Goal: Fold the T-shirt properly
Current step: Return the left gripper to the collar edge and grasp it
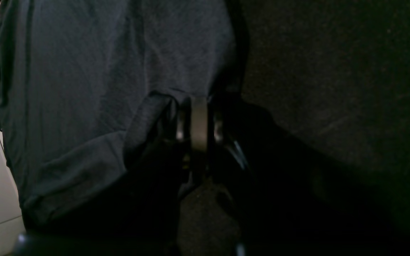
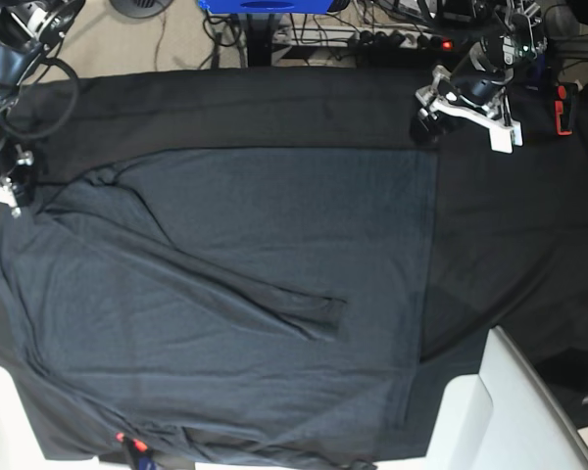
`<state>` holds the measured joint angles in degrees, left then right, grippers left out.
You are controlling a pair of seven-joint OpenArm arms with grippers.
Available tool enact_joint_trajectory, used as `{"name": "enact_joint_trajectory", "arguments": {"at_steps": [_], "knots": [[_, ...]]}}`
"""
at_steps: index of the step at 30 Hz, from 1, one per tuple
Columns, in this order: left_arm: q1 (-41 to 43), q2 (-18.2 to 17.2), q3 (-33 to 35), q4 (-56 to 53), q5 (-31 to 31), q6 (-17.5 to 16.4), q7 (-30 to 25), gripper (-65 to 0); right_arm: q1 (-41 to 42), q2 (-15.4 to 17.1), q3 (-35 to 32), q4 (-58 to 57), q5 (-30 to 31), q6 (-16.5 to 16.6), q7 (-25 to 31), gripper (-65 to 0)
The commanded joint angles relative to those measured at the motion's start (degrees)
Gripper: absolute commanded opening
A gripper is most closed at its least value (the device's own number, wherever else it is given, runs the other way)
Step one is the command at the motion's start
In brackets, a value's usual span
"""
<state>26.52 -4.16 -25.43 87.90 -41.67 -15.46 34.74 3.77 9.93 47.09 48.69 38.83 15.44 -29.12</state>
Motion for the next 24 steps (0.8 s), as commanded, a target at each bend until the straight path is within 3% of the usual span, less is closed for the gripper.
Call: {"name": "enact_joint_trajectory", "arguments": {"at_steps": [1, 6, 15, 24], "knots": [[0.0, -0.6, -0.4, 0.8, -0.5, -0.5, -2.2, -24.5, 0.1, 0.3, 0.0, 0.2, -1.0, -1.0, -1.3, -64.8], [-2.6, -0.9, -3.4, -2.3, -0.4, -0.5, -3.3, -24.5, -0.1, 0.6, 0.0, 0.2, -1.0, -1.0, -1.3, -64.8], [-9.6, -0.6, -3.0, -9.6, -0.3, -0.5, -3.3, -24.5, -0.4, 0.6, -0.4, 0.2, -1.0, -1.0, -1.3, -64.8], [-12.9, -0.5, 2.4, -15.6, -0.3, -0.5, -3.5, -24.7, -0.4, 0.7, -0.1, 0.2, -1.0, -1.2, -1.3, -64.8]]}}
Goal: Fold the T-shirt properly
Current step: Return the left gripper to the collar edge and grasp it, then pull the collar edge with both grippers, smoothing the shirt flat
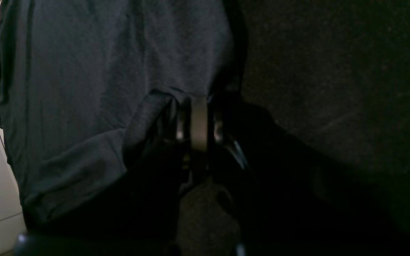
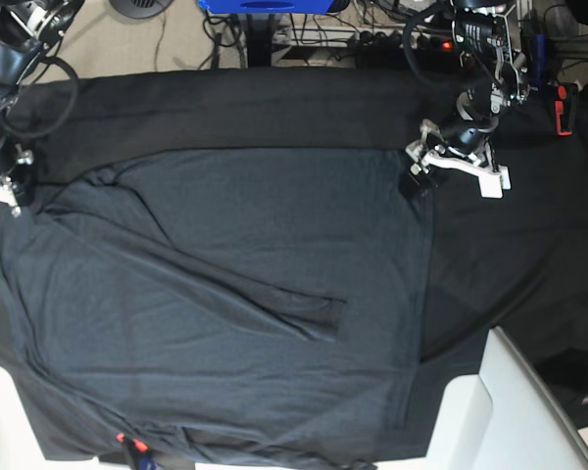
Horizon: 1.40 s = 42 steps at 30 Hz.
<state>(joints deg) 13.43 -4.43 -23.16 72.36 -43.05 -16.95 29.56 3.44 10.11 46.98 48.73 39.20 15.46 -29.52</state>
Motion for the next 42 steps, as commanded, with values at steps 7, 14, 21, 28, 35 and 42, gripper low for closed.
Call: {"name": "enact_joint_trajectory", "arguments": {"at_steps": [7, 14, 21, 28, 35, 42], "knots": [[0.2, -0.2, -0.3, -0.4, 1.1, 1.0, 1.6, -32.9, -0.1, 0.6, 0.0, 0.2, -1.4, -1.2, -0.9, -64.8], [0.1, -0.2, -0.3, -0.5, 1.1, 1.0, 1.6, -65.0, -0.1, 0.6, -0.2, 0.2, -1.4, -1.2, -0.9, -64.8], [0.7, -0.8, -0.5, 5.6, 0.7, 1.0, 5.3, -65.0, -0.1, 0.7, -0.1, 0.6, -1.4, -1.2, -0.9, -64.8], [0.7, -2.3, -0.5, 11.5, 0.7, 1.0, 9.9, -65.0, -2.5, 0.4, -0.3, 8.1, -1.4, -1.4, -1.1, -64.8], [0.8, -3.1, -0.5, 12.6, 0.7, 1.0, 12.8, -65.0, -3.6, 0.3, 0.1, 15.6, -1.4, -6.9, -5.7, -64.8], [5.1, -4.2, -0.5, 18.2, 0.6, 1.0, 12.9, -65.0, -5.0, 0.5, 0.3, 18.6, -1.4, -7.0, -9.4, -64.8]]}}
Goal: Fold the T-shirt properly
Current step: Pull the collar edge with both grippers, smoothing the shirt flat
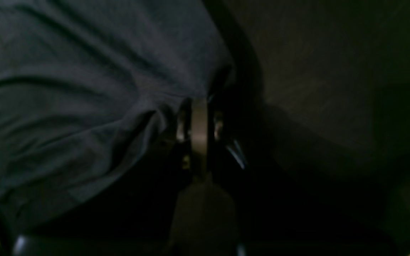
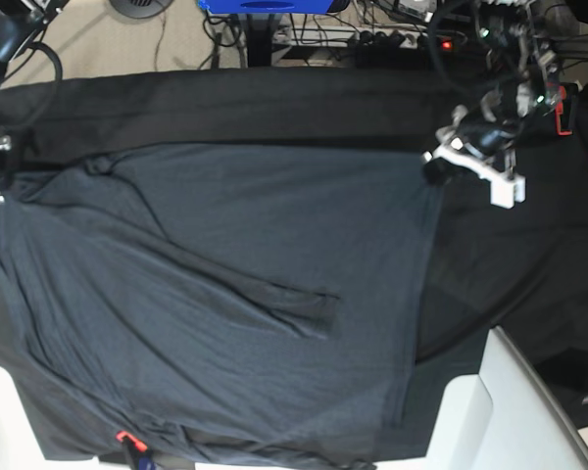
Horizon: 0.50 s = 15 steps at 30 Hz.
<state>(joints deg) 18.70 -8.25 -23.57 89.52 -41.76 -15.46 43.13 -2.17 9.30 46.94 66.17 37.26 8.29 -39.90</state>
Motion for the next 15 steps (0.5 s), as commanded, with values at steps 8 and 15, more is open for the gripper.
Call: {"name": "enact_joint_trajectory", "arguments": {"at_steps": [8, 15], "knots": [[6.1, -0.4, -0.1, 5.1, -0.7, -0.5, -0.7, -65.0, -0.2, 1.3, 3.6, 1.1, 0.3, 0.2, -5.9, -64.8], [11.1, 0.0, -3.7, 10.4, -0.7, -0.5, -0.8, -65.0, -3.3, 1.1, 3.6, 1.2, 0.3, 0.2, -6.2, -64.8]]}}
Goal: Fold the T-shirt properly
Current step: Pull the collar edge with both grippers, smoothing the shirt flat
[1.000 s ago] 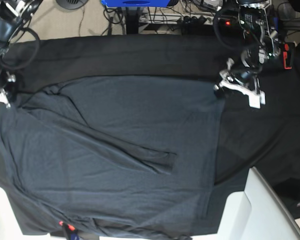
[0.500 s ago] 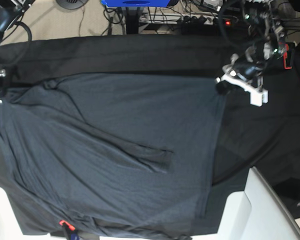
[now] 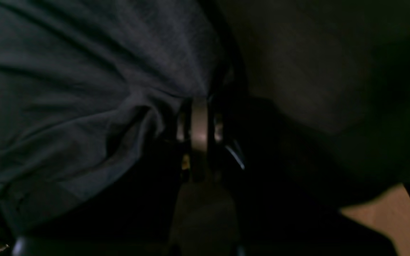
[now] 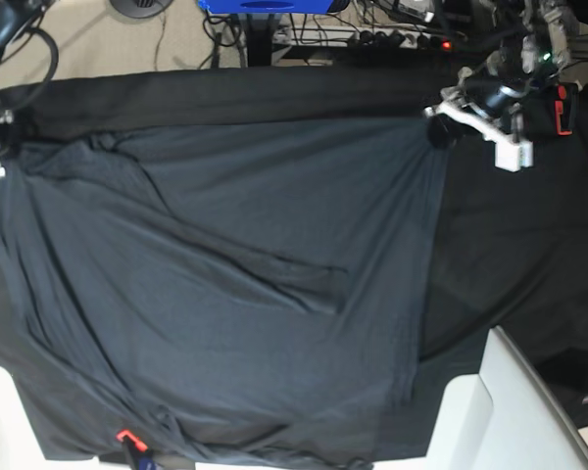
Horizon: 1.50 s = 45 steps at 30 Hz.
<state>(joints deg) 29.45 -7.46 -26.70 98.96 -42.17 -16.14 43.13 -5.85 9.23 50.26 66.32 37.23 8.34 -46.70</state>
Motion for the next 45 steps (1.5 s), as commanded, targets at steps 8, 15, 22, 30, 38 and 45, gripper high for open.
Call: {"name": "enact_joint_trajectory", "arguments": {"at_steps": [8, 15, 22, 30, 38, 45], "knots": [[4.1, -1.3, -3.9, 2.1, -0.2, 0.2, -0.8, -65.0, -3.9, 0.9, 0.2, 4.6, 0.5, 0.1, 0.6, -64.8], [5.5, -1.3, -3.9, 2.1, -0.2, 0.2, -0.8, -65.0, -6.9, -1.9, 0.3, 12.0, 0.4, 0.1, -3.8, -64.8], [8.4, -1.3, -4.2, 2.3, -0.1, 0.2, -0.8, -65.0, -9.5, -3.0, 0.3, 14.4, 0.3, 0.1, -6.3, -64.8], [9.8, -2.0, -4.2, 3.3, 0.1, 0.2, -1.0, -65.0, -10.6, -3.0, 0.1, 14.4, 0.3, 0.1, -6.2, -64.8], [5.5, -2.0, -4.0, 3.1, 0.2, 0.2, 0.5, -65.0, -5.6, -2.2, -0.2, 14.4, 0.2, -8.2, -10.3, -64.8], [-3.0, -2.0, -4.2, 0.2, 0.2, 0.4, 9.8, -65.0, 0.6, -0.9, -0.4, 13.1, 0.1, -14.0, -14.7, -64.8]]}}
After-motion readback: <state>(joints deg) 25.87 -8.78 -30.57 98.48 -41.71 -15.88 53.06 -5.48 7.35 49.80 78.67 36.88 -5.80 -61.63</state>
